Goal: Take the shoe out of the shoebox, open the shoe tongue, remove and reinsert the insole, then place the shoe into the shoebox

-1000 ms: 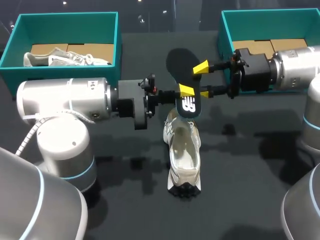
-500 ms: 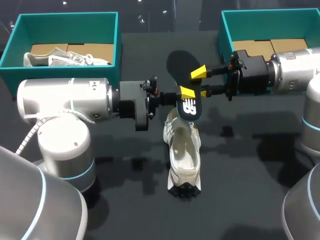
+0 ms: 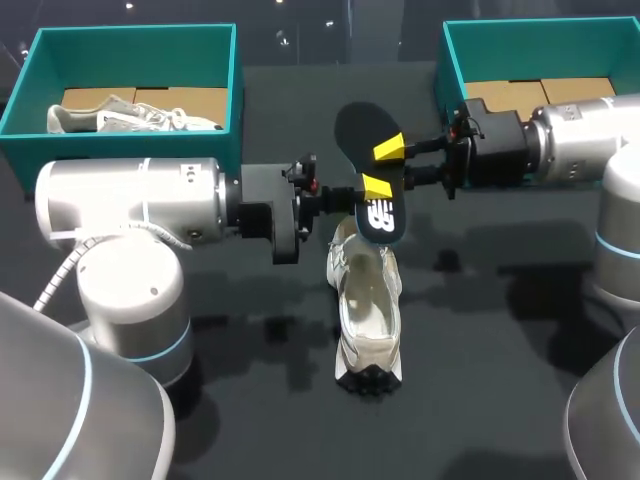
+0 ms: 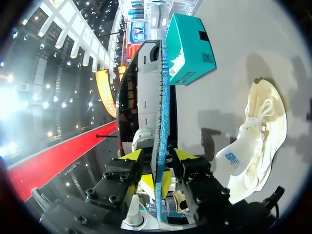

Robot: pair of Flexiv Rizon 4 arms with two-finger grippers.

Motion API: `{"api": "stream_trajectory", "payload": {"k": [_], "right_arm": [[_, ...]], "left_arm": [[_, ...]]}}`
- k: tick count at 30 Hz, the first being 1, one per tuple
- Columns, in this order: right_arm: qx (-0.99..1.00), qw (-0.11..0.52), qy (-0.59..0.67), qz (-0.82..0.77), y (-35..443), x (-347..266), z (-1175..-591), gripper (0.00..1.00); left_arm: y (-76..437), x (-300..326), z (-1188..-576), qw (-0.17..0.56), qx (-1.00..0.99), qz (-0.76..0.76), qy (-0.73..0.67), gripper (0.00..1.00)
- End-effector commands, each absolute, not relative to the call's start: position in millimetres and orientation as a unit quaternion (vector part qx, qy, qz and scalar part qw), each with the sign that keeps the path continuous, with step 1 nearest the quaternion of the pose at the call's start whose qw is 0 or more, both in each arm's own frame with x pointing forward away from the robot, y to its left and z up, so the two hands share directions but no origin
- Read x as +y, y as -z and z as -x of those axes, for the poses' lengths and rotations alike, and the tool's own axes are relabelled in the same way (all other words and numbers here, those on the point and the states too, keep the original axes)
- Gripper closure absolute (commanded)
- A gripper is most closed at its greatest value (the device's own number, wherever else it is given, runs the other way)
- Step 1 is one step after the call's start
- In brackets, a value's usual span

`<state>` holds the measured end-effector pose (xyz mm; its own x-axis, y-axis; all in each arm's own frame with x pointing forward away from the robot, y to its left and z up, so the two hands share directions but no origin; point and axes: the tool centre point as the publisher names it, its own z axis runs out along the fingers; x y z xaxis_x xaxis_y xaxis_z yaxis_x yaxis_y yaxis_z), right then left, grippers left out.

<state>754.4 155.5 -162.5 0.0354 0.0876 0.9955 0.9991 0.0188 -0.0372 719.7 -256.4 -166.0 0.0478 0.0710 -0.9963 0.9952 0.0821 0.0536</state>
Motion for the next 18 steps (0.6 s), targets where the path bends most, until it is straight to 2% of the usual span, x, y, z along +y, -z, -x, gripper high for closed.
{"api": "stream_trajectory", "payload": {"k": [1, 5, 10, 17, 18], "right_arm": [[-0.517, 0.488, 0.469, 0.524, 163.4, 158.1, -753.0, 0.67], [-0.519, 0.488, 0.473, 0.518, 164.3, 159.1, -753.0, 0.71], [-0.519, 0.488, 0.474, 0.517, 164.8, 160.2, -753.4, 1.0], [-0.519, 0.488, 0.475, 0.516, 165.3, 160.4, -753.3, 1.0], [-0.519, 0.488, 0.475, 0.516, 165.4, 160.3, -753.1, 1.0]], "left_arm": [[166.9, -259.1, -718.4, 0.517, 0.526, -0.506, 0.446, 1.0], [167.3, -259.2, -717.8, 0.517, 0.526, -0.506, 0.447, 1.0], [167.4, -259.2, -717.2, 0.518, 0.526, -0.505, 0.447, 1.0], [167.6, -258.2, -715.7, 0.517, 0.528, -0.505, 0.447, 1.0], [167.2, -257.2, -714.8, 0.516, 0.529, -0.504, 0.447, 0.71]]}}
